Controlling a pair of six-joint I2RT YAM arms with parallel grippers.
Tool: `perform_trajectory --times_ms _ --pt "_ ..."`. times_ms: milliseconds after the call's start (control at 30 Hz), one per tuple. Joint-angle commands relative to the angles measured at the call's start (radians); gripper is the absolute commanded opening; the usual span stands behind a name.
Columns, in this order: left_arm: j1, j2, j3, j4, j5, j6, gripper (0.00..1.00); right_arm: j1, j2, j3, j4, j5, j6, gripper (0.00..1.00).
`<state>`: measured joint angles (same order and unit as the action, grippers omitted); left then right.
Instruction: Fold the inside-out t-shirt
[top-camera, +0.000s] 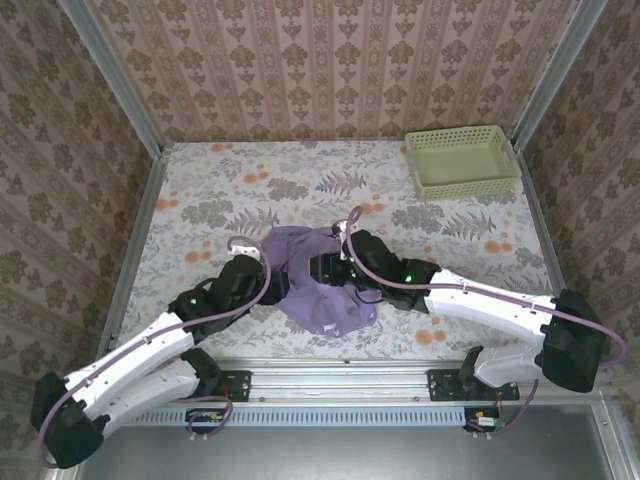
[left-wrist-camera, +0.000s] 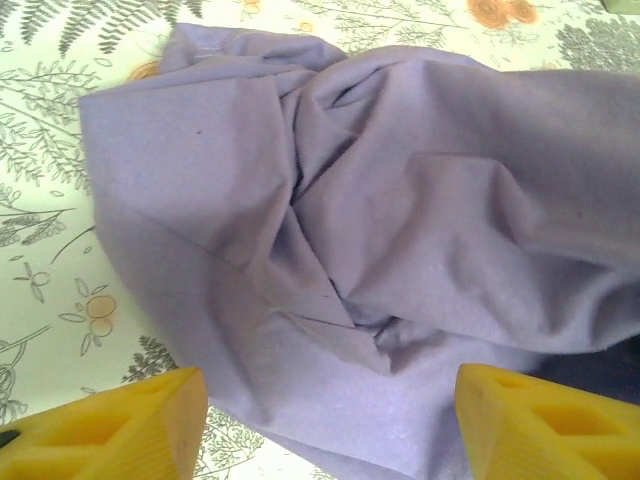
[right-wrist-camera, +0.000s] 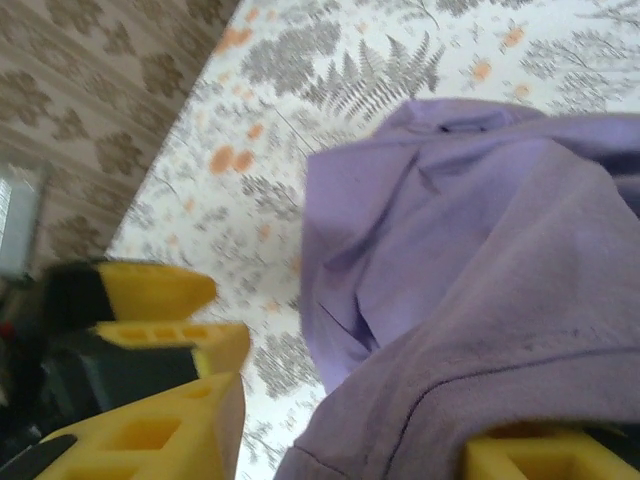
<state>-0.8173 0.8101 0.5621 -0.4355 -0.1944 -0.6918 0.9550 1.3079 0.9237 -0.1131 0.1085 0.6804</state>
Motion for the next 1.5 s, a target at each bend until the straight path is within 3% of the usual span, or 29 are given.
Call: perform_trajectory --times_ms 0,100,300,400,533,633,733,967,1167,1300,1400,1467 --pt "-0.013 0.096 0.110 -0.176 -0.074 -0.019 0.72 0.009 -0.112 -0.046 -0.130 0.151 -0.123 0.60" --pt "-0.093 0.234 0.235 -0.280 -0.168 -0.012 0.77 -0.027 -0.221 -0.095 -0.202 0.235 -0.154 0.65" --pt "-0.289 0.324 0.349 -0.122 -0.141 0.000 0.84 -0.175 -0.354 -0.176 -0.284 0.227 -0.105 0.74" --pt "-0.367 0.430 0.440 -0.146 -0.189 -0.004 0.87 -0.215 -0.408 -0.236 -0.263 0.223 -0.062 0.76" --pt "-0.412 0.591 0.531 -0.178 -0.157 0.025 0.88 -0.242 -0.412 -0.277 -0.253 0.207 -0.032 0.77" --pt "-0.413 0.699 0.568 -0.256 -0.195 0.014 0.83 -0.243 -0.383 -0.293 -0.231 0.170 -0.025 0.77" --pt "-0.395 0.689 0.526 -0.258 -0.223 -0.006 0.68 -0.236 -0.362 -0.326 -0.175 0.088 -0.028 0.77" --pt "-0.311 0.497 0.318 -0.058 -0.041 0.031 0.47 -0.156 -0.307 -0.386 -0.096 0.028 -0.002 0.83" --pt "-0.288 0.397 0.219 -0.011 0.027 0.060 0.58 -0.122 -0.190 -0.364 -0.032 0.016 0.011 0.82" --pt "-0.280 0.364 0.180 0.004 0.067 0.059 0.59 -0.122 -0.102 -0.325 -0.005 -0.020 -0.001 0.79" --pt "-0.273 0.370 0.158 0.023 0.088 0.058 0.55 -0.121 -0.045 -0.286 -0.015 -0.017 -0.011 0.69" --pt "-0.270 0.385 0.156 0.023 0.089 0.052 0.49 -0.121 -0.026 -0.263 -0.038 0.009 -0.016 0.55"
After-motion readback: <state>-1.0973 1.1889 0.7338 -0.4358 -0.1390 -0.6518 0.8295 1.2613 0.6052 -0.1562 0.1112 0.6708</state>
